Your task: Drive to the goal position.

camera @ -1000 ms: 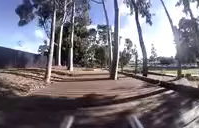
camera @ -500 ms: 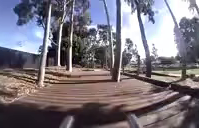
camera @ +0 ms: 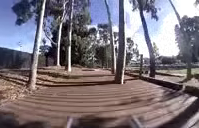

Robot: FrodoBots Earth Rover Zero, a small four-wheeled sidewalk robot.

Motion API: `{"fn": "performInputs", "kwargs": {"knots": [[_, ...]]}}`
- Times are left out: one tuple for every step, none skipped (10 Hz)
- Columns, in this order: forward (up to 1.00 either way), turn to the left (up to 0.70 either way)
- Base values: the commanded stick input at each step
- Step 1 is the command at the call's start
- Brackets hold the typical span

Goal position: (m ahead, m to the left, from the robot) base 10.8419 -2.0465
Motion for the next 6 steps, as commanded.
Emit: {"fn": "performInputs", "kwargs": {"knots": [[1.0, 0.0], [1.0, 0.0], [1.0, 0.0], [1.0, 0.0], [1.0, 0.0], [1.0, 0.0]]}}
